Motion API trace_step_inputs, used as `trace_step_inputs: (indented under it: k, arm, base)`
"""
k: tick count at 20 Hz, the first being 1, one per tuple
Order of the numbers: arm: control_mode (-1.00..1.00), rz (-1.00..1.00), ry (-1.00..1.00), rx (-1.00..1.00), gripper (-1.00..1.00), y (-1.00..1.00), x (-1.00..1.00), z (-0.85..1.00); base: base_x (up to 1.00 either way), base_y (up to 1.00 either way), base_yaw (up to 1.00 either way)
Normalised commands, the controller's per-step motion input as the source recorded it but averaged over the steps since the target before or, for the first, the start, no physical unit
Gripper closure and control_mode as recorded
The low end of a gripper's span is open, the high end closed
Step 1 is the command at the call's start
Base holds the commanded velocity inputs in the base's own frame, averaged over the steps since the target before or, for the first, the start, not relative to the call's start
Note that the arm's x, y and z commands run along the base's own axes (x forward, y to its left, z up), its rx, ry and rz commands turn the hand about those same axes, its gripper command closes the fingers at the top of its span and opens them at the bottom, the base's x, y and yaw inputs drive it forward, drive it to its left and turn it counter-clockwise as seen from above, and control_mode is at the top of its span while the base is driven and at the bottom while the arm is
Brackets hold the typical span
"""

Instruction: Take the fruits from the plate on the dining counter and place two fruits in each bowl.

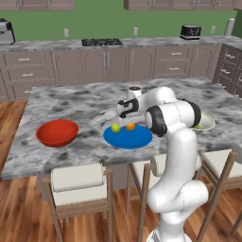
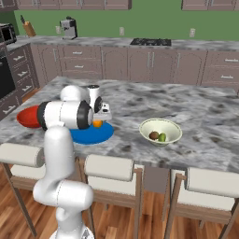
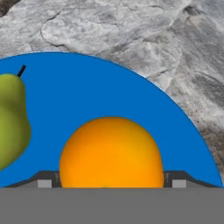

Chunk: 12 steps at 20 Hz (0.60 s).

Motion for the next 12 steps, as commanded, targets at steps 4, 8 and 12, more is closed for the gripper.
trace_step_inputs:
  k: [4,8,12]
  arm:
    - [-1.0,0.0,0.02,0.0,1.0,0.0,-0.15,0.0]
    - [-1.0,0.0,-0.01,0.0,1.0,0.0,-0.59,0.41]
    - [-1.0,-0.11,-0.01,0.0,1.0,0.0,-1.0,0.83]
  base:
    - [0.0,0.0,0.0]
    - [0.0,0.0,0.0]
    - [0.0,0.0,0.0]
